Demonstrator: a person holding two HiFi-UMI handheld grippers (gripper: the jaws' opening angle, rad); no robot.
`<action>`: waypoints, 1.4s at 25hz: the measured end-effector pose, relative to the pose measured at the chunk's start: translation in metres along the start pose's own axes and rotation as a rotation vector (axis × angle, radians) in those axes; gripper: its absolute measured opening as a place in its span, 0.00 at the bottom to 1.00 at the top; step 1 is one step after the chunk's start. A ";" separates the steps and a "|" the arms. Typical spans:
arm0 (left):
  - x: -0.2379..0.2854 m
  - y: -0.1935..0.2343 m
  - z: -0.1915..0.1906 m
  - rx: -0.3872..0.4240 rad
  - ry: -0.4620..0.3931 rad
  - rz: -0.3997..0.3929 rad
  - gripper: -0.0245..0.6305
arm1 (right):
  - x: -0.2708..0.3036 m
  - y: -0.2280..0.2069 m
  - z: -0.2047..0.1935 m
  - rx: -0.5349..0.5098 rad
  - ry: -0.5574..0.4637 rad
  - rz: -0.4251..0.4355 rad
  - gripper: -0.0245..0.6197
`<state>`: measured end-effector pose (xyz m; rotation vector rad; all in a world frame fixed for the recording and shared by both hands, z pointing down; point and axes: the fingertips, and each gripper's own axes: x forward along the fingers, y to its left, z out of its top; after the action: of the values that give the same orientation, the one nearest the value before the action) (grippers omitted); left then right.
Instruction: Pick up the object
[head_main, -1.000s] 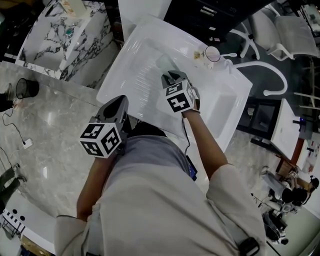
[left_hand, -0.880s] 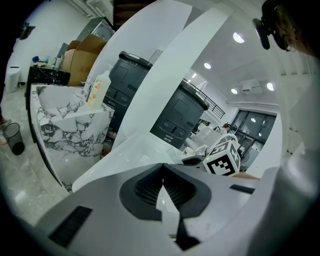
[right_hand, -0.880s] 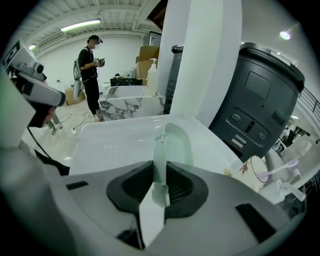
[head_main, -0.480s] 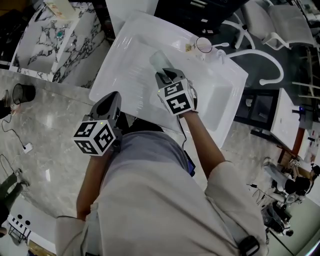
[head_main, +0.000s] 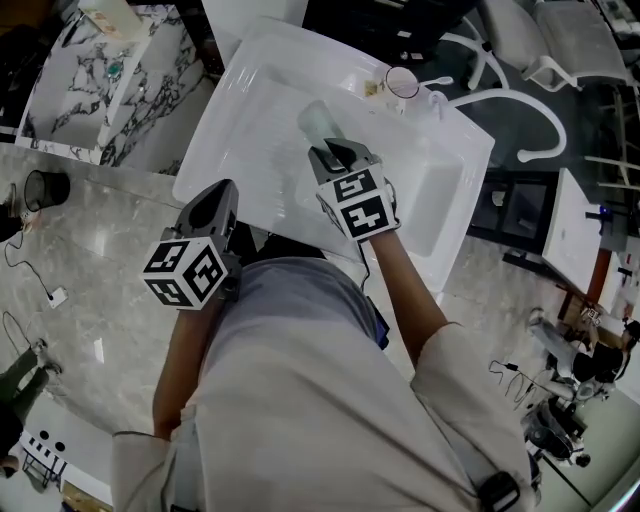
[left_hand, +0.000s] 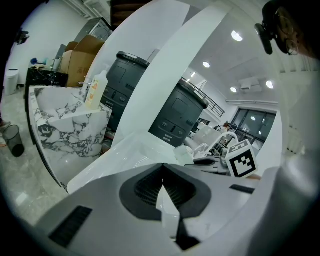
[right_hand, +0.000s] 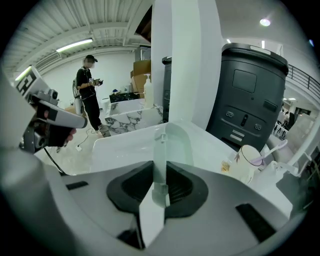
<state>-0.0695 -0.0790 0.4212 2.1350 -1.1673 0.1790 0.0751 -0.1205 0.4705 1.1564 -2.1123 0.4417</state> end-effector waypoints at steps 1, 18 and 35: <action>0.001 0.000 0.000 0.001 0.000 0.000 0.04 | -0.002 0.000 0.000 0.004 -0.003 0.000 0.15; 0.006 -0.007 -0.004 0.034 0.012 0.006 0.04 | -0.035 0.003 0.002 0.113 -0.077 0.031 0.15; 0.006 -0.003 -0.009 0.033 0.022 0.025 0.04 | -0.058 0.007 -0.006 0.196 -0.105 0.070 0.15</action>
<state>-0.0619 -0.0761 0.4285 2.1422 -1.1863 0.2338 0.0929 -0.0786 0.4342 1.2411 -2.2451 0.6453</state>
